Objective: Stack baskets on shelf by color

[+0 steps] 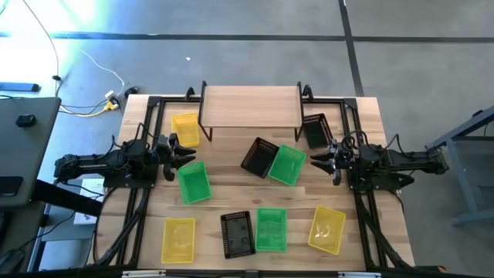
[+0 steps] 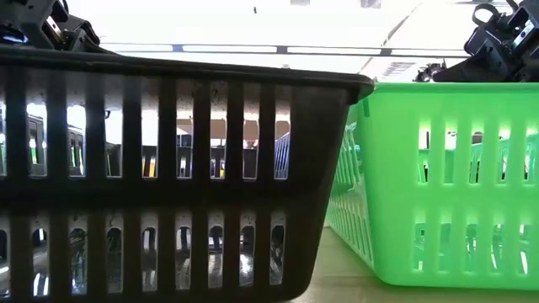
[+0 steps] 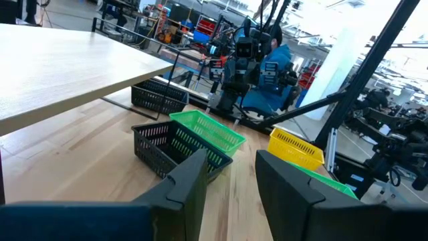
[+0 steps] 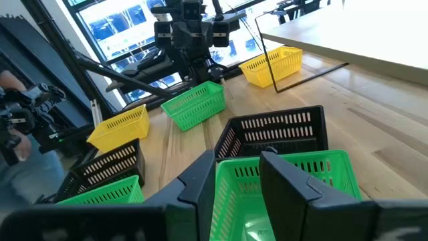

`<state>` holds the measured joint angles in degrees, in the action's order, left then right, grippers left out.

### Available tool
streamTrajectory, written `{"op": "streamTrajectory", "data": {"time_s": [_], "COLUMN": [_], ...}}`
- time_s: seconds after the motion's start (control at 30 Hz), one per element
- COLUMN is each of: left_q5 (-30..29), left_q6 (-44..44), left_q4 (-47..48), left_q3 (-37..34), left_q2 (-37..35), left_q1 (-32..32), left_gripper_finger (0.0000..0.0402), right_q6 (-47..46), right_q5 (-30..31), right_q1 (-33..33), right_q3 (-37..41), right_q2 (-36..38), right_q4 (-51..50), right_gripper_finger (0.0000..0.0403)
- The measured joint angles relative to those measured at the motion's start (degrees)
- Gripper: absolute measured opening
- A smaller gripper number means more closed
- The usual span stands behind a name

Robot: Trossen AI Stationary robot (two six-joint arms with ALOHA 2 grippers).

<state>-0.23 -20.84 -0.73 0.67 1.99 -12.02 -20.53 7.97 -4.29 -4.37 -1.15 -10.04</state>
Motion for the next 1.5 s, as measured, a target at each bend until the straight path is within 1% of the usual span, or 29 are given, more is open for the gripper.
{"op": "streamTrajectory", "data": {"time_s": [1.27, 1.43, 1.5], "left_q5": [-0.1, -1.71, -2.56], "left_q6": [-0.04, -4.33, -6.69], "left_q4": [-0.01, -0.02, -0.13], "left_q3": [0.0, 0.0, 0.0], "left_q2": [0.0, 0.01, 0.0], "left_q1": [0.01, 0.01, 0.0], "left_gripper_finger": [0.0117, 0.0117, 0.0117], "right_q6": [-0.08, -6.45, -7.24], "right_q5": [0.02, 0.03, 1.22], "right_q1": [0.02, 0.01, 0.08], "right_q3": [-0.01, 0.01, 0.01], "right_q2": [0.0, -0.02, -0.01], "right_q4": [0.02, 0.39, 0.46], "right_gripper_finger": [0.0103, 0.0103, 0.0103]}}
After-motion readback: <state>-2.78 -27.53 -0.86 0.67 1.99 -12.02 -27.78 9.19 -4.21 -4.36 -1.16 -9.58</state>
